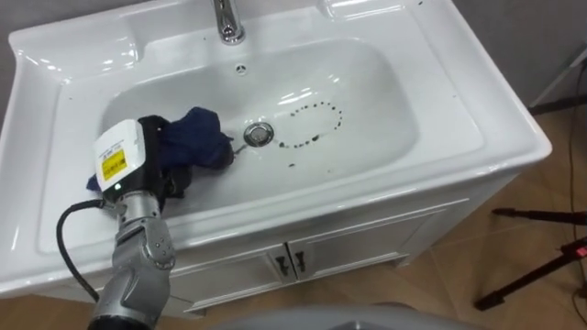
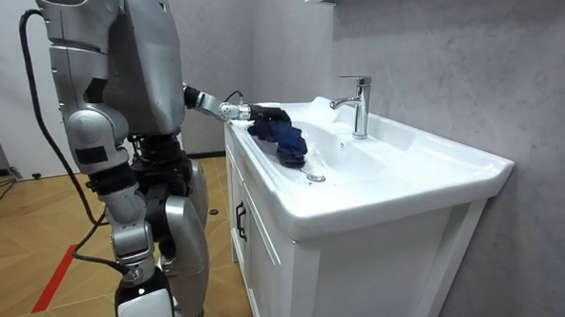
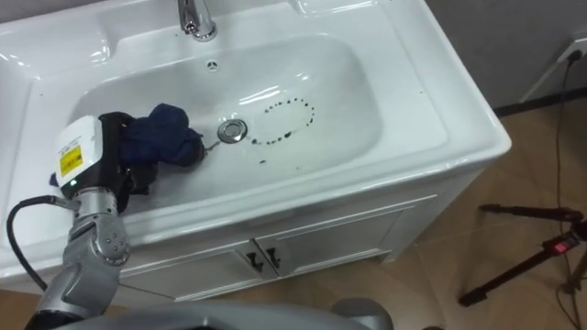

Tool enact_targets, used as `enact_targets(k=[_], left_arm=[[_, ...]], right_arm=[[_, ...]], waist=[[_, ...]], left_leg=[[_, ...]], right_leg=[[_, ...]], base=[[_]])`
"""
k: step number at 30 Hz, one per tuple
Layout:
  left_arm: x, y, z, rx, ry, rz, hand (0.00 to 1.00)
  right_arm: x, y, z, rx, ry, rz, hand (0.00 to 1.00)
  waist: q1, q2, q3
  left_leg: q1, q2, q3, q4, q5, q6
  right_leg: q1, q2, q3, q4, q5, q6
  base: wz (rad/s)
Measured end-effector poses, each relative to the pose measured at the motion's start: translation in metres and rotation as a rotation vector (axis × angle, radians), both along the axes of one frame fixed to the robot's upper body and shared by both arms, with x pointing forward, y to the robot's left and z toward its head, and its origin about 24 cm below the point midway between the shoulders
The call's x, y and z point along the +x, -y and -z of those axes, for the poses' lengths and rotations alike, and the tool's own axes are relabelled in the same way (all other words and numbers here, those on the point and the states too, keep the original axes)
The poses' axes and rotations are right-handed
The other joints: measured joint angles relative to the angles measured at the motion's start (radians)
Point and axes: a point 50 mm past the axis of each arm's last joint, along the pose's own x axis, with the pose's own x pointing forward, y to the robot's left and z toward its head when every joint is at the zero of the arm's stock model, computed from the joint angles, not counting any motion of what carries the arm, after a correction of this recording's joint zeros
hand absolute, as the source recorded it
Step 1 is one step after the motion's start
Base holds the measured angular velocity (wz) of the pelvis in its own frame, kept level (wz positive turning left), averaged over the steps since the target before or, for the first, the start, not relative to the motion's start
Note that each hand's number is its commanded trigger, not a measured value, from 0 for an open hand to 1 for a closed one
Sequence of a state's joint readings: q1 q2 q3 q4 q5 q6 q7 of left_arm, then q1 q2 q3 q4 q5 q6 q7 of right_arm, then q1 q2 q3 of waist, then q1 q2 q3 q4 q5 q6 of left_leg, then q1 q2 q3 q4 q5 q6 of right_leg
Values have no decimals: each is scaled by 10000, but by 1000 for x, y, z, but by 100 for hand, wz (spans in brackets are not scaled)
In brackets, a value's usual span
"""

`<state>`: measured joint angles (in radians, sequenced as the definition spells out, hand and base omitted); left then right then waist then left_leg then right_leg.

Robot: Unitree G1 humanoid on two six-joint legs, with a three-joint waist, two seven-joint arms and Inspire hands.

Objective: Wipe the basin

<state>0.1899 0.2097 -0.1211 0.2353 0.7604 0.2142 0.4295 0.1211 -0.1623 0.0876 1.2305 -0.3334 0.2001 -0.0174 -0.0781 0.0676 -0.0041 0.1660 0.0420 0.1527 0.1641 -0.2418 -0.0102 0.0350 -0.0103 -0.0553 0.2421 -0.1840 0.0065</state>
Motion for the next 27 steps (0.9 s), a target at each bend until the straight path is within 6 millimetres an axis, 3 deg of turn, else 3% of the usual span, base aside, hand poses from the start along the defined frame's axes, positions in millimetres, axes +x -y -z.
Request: enact_targets(k=[5, 7, 13, 27], left_arm=[[-1, -2, 2, 225, -407, -33, 100], [0, -2, 0, 685, -470, 167, 100], [5, -2, -2, 1596, -922, 550, 100], [15, 7, 0, 2073, -2719, 1483, 100]], right_arm=[[5, 2, -1, -93, 141, -25, 0], [5, 2, -1, -110, 137, -15, 0], [2, 3, -1, -188, 56, -88, 0], [8, 3, -2, -305, 155, -335, 0]], waist=[[5, -51, 102], [-10, 24, 71], [-150, 51, 91], [-345, -94, 147]], left_leg=[[-26, -2, 25, -34, -1, 0], [-47, -1, 24, -139, -1, 1], [-80, 14, 95, -111, 0, 1], [-134, 10, 146, -9, 1, 1]], right_leg=[[-86, -2, 3, -13, -13, 7], [-154, 21, 40, 16, -8, 8], [-129, 58, 170, 95, 3, 8], [-37, 7, -20, -240, 12, 32]], base=[[0], [0], [-3], [4]])
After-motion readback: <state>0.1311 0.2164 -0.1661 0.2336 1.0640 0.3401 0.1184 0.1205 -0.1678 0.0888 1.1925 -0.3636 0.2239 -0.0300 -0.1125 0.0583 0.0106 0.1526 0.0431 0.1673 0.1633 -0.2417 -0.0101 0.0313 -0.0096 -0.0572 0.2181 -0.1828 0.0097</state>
